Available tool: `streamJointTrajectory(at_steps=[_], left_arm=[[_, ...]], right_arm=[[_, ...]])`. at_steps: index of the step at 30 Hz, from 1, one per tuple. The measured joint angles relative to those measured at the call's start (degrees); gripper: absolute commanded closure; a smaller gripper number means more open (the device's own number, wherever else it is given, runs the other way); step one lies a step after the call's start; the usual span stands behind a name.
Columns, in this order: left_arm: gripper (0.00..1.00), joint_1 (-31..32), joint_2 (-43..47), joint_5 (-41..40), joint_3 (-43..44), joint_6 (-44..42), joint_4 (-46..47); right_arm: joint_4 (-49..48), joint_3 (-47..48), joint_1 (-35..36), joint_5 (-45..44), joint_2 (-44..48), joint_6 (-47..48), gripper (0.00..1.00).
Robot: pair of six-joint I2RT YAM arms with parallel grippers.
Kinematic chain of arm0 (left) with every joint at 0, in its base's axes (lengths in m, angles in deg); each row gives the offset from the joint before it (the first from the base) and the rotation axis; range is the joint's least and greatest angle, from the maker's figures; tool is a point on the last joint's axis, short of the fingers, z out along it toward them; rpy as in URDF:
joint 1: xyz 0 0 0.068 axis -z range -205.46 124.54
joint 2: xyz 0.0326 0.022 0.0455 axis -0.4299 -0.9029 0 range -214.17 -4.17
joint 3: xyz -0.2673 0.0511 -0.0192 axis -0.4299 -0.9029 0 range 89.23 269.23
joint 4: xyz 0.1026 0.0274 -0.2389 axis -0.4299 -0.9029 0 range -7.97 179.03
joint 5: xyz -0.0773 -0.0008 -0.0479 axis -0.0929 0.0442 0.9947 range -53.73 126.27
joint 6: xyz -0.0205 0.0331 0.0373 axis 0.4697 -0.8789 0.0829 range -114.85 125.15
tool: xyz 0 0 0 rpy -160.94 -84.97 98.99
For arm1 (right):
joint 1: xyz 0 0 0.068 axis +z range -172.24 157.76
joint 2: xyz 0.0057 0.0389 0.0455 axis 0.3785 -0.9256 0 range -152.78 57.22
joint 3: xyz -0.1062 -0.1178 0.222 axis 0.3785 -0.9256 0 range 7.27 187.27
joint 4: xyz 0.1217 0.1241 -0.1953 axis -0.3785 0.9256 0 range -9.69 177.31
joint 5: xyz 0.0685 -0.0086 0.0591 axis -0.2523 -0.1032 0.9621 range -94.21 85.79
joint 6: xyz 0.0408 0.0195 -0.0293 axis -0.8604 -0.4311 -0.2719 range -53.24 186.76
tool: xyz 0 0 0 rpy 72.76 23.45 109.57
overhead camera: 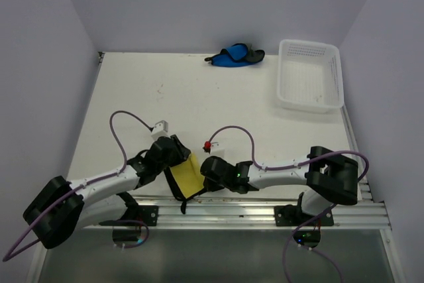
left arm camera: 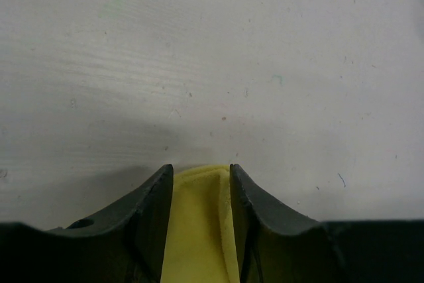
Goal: Roll the towels
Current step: Roll the towel
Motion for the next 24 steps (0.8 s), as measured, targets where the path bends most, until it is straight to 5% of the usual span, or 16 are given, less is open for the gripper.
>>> streamJointTrajectory(at_steps=[7, 24], left_arm=[[0.58, 0.00, 7.82, -0.83, 4.00, -0.15, -7.37], [0.61, 1.40, 0.70, 11.63, 4.13, 2.62, 4.85]], right_arm=[[1.16, 0.20, 0.31, -0.98, 0.00, 0.09, 1.00], [1.31, 0.24, 0.31, -1.31, 0.00, 0.04, 1.00]])
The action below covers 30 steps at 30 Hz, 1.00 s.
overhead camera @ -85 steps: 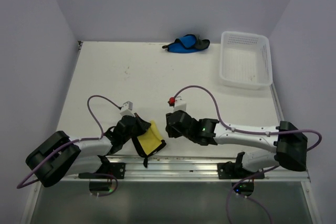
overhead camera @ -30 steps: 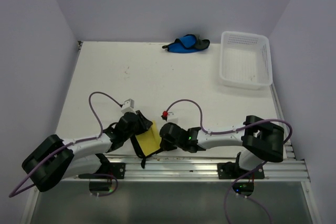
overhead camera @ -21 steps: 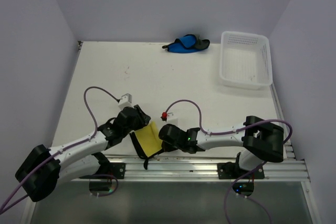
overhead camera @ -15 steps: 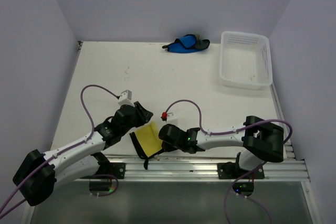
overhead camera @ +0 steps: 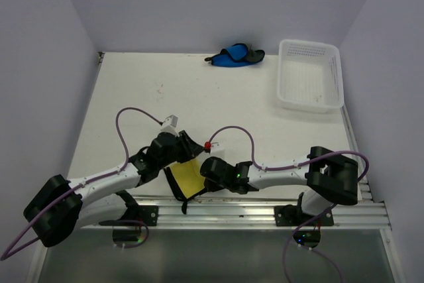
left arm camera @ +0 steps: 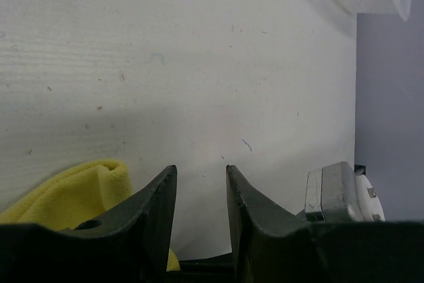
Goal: Roll the towels
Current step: Roll the towel
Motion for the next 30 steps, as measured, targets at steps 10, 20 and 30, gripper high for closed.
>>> streamJointTrajectory(at_steps=[10, 20, 30], left_arm=[[0.61, 0.17, -0.39, -1.29, -0.02, -0.72, -3.17], [0.61, 0.20, -5.73, -2.47, -0.42, -2.08, -3.19], [0.61, 0.42, -5.99, -4.26, 0.83, -4.50, -6.88]], right_arm=[[-0.11, 0.28, 0.00, -0.04, -0.72, -0.07, 1.00], [-0.07, 0.39, 0.00, -0.07, -0.83, -0.11, 1.00], [-0.31, 1.42, 0.00, -0.02, -2.03, -0.17, 1.00]])
